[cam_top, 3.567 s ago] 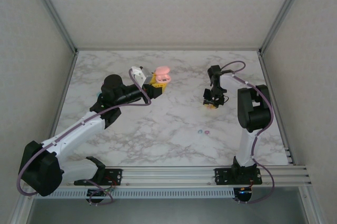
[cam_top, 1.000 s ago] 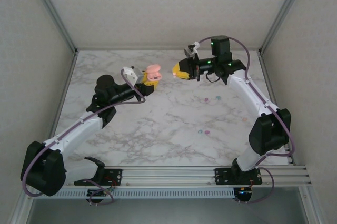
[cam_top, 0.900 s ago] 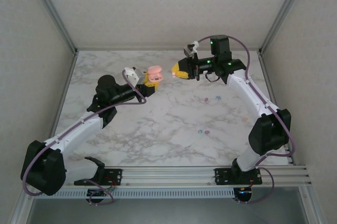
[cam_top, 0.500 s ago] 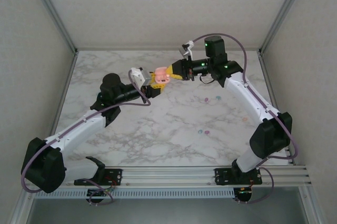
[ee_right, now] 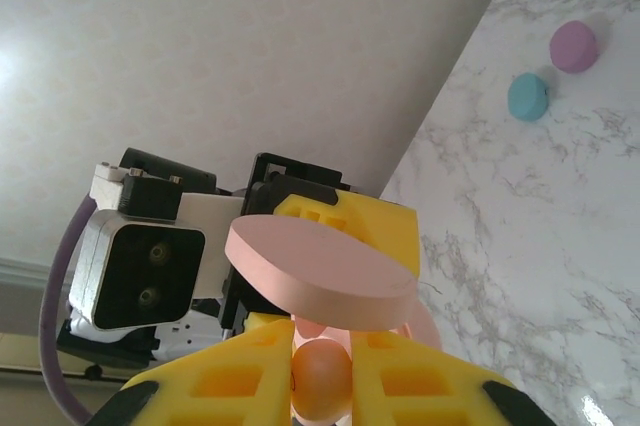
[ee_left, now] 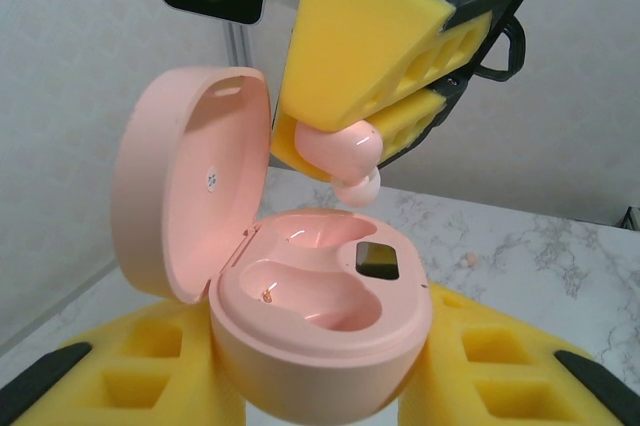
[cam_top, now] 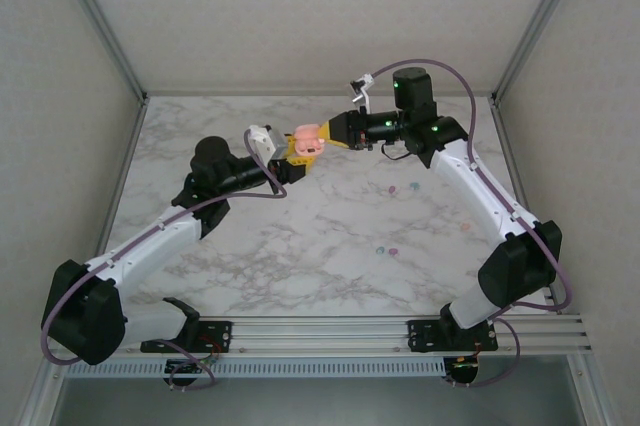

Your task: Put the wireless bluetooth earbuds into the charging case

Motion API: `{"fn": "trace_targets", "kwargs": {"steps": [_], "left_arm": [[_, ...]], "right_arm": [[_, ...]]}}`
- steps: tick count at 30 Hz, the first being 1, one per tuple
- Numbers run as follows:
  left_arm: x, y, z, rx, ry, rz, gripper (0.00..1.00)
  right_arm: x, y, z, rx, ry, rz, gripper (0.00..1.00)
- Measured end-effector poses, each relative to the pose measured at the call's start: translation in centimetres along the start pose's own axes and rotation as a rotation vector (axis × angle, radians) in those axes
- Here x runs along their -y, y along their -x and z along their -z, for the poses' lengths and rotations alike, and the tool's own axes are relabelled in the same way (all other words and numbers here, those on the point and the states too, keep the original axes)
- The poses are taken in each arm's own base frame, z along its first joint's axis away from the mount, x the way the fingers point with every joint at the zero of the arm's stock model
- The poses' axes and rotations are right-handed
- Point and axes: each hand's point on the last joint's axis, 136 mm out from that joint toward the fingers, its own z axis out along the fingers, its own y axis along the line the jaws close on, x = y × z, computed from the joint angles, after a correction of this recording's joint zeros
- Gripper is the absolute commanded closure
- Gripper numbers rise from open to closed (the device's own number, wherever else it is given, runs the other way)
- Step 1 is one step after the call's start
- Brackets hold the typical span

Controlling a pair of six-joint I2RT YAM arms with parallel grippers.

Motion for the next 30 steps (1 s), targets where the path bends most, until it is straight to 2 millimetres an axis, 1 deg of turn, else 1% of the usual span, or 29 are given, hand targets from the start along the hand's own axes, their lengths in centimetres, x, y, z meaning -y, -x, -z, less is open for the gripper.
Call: {"fn": "trace_targets", "kwargs": {"steps": [5, 15, 22, 30], "left_arm": [[0.1, 0.3, -0.1, 0.001, -0.004, 0.004, 0.78], [0.1, -0.3, -0.4, -0.014, -0.01, 0.027, 0.78], [0.2, -0.4, -0.4, -0.016, -0.017, 0.043, 0.78], [0.3, -0.5, -0.4, -0.02, -0.024, 0.066, 0.78]], "right_arm": [[0.0, -0.2, -0.1, -0.006, -0.001, 0.0, 0.82], [0.1, -0.3, -0.2, -0.007, -0.007, 0.003, 0.81], [0.9, -0.7, -0.3, -0.012, -0.042, 0.006, 0.8], [1.2, -0.7, -0.4, -0.006, -0.063, 0.019, 0.81]]}}
